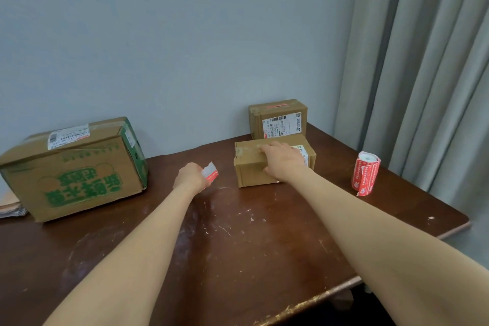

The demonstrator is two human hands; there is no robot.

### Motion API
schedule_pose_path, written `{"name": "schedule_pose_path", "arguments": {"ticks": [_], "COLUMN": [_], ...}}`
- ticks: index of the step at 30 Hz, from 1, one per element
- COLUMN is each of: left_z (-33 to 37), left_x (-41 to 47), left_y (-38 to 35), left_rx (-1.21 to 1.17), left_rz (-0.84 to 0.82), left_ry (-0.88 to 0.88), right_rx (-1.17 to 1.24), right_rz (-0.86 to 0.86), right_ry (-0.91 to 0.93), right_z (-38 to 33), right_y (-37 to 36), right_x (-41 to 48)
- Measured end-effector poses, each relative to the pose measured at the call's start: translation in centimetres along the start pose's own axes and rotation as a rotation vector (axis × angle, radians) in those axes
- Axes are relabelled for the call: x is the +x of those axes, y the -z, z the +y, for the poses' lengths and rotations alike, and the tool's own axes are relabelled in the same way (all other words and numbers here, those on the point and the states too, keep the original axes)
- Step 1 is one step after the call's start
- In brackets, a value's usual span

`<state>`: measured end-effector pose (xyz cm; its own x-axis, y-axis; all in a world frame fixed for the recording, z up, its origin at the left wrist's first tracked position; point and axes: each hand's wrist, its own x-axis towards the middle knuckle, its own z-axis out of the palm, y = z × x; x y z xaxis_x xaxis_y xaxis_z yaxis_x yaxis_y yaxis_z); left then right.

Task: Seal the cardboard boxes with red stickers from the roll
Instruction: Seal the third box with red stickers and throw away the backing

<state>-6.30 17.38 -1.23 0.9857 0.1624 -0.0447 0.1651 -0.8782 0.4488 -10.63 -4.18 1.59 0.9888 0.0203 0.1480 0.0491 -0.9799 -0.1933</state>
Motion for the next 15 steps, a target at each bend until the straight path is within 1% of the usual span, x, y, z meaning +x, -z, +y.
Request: {"name": "schedule_pose_path", "arguments": {"ticks": [4, 7, 9, 10, 11, 13, 15], "left_z": [2.3, 4.8, 6.7, 7.6, 8.6, 10.0, 11.0], "left_x": [-0.6, -1.6, -2.5, -3.1, -3.8, -4.8, -5.4], "left_y": [2.0, 3.1, 3.3, 3.4, 3.2, 2.8, 2.3], "left_rx": [-0.260, -0.425, -0.470, -0.461, -0.438, -0.397, -0.375], "left_rz": [0.066, 0.023, -0.053, -0.094, -0.139, -0.209, -0.251], "left_ry": [-0.091, -0.230, -0.338, -0.390, -0.440, -0.497, -0.533], "right_rx": [0.090, 0.196, 0.385, 0.522, 0.683, 1.016, 1.186], "right_rz": [0.053, 0.154, 0.210, 0.213, 0.194, 0.092, 0.034], "right_ry": [-0.027, -0.044, -0.109, -0.151, -0.186, -0.205, -0.235], "right_z": [0.3, 0.6, 0.7, 0.7, 0.9, 1.2, 2.0], "right_y": [0.8, 1.5, 2.3, 2.6, 3.1, 3.5, 3.4], "right_x": [-0.8, -1.5, -2.2, -2.5, -3.1, -3.4, -3.7]}}
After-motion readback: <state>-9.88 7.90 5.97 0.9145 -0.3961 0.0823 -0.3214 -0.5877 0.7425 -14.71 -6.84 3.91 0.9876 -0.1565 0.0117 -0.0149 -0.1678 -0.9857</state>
